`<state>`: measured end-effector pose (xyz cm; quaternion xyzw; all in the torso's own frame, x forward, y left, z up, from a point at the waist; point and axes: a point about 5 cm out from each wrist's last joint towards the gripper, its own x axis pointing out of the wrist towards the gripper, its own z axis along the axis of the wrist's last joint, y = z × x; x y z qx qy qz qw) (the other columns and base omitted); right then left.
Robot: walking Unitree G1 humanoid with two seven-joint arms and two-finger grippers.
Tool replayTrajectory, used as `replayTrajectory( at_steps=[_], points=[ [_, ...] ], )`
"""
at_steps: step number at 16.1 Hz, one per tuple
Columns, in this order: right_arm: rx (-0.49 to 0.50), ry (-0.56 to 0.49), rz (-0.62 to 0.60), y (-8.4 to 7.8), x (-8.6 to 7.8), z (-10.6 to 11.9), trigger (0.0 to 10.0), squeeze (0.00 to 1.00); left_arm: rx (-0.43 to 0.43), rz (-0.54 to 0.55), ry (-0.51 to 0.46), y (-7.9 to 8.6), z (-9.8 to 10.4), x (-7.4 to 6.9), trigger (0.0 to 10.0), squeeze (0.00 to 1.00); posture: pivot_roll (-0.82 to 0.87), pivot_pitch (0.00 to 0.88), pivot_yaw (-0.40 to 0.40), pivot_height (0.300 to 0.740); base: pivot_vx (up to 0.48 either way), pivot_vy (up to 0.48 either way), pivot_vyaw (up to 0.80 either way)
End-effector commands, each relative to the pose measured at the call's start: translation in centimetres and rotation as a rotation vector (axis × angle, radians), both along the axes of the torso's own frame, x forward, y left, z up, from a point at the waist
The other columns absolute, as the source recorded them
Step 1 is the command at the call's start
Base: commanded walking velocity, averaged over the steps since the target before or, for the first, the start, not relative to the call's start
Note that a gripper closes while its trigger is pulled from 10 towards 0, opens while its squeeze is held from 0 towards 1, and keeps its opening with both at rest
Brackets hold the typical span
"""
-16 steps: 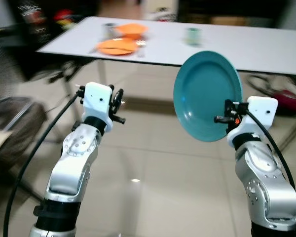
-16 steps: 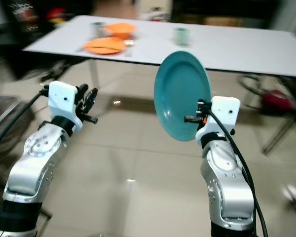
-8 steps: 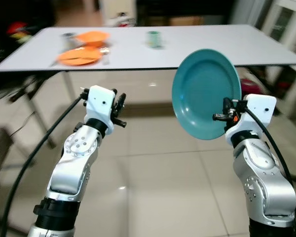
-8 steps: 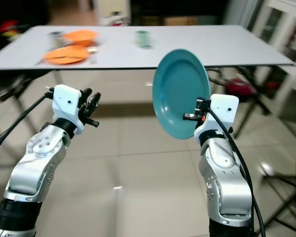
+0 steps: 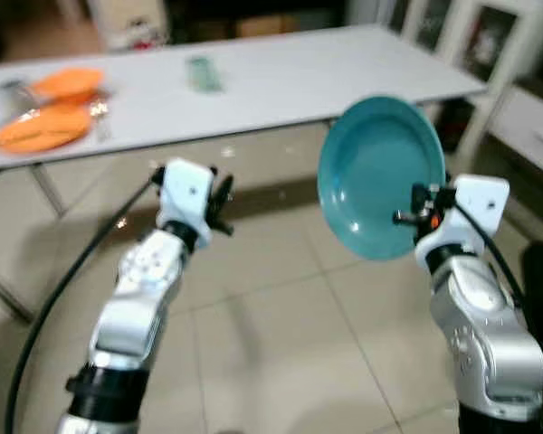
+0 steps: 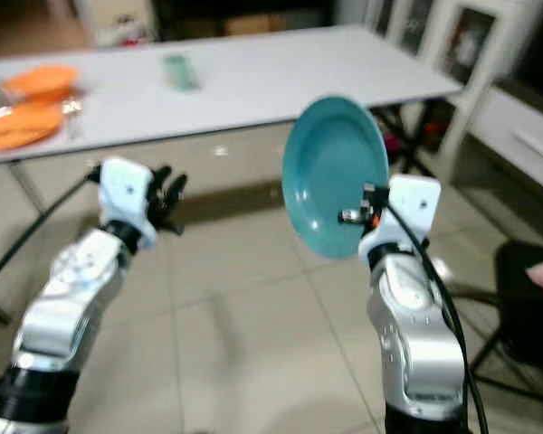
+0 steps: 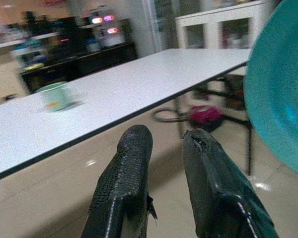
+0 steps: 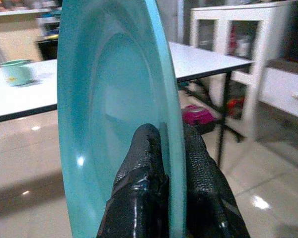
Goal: Setting the table
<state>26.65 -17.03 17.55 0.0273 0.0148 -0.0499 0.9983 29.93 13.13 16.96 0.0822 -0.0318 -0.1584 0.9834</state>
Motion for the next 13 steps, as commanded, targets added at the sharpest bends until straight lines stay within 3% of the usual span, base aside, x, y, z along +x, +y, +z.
replayTrajectory(
  at_steps=[1, 6, 7, 12, 13],
  points=[
    [-0.01, -0.054, -0.016, -0.5, -0.2, 1.2, 10.0, 0.0, -0.001, -0.009, -0.008, -0.3, 0.3, 0.0, 10.0, 0.0, 0.0, 0.0, 0.036, 0.74, 0.371, 0.0, 0.0],
    [0.015, -0.025, 0.007, -0.4, -0.2, 0.9, 10.0, 0.0, -0.003, 0.038, -0.007, 0.7, 0.2, 0.1, 10.0, 0.0, 0.02, 0.0, 0.02, 0.74, 0.37, 0.0, 0.0],
    [-0.059, -0.026, 0.029, -0.2, 0.1, 1.0, 10.0, 0.0, 0.001, 0.057, -0.01, 1.2, 0.2, 0.0, 10.0, 0.0, 0.03, 0.0, 0.008, 0.74, 0.379, 0.0, 0.0],
    [-0.14, -0.027, 0.016, -0.1, 1.1, 1.0, 10.0, 0.0, 0.01, 0.09, -0.01, 2.2, 0.1, -0.4, 10.0, 0.0, 0.06, 0.0, -0.008, 0.74, 0.388, 0.0, 0.8],
    [-0.175, -0.021, -0.016, -0.3, 1.2, 1.0, 10.0, 0.0, 0.007, 0.091, -0.012, 2.2, 0.1, -0.5, 10.0, 0.0, 0.06, 0.0, -0.007, 0.74, 0.39, 0.0, 0.0]
  ],
)
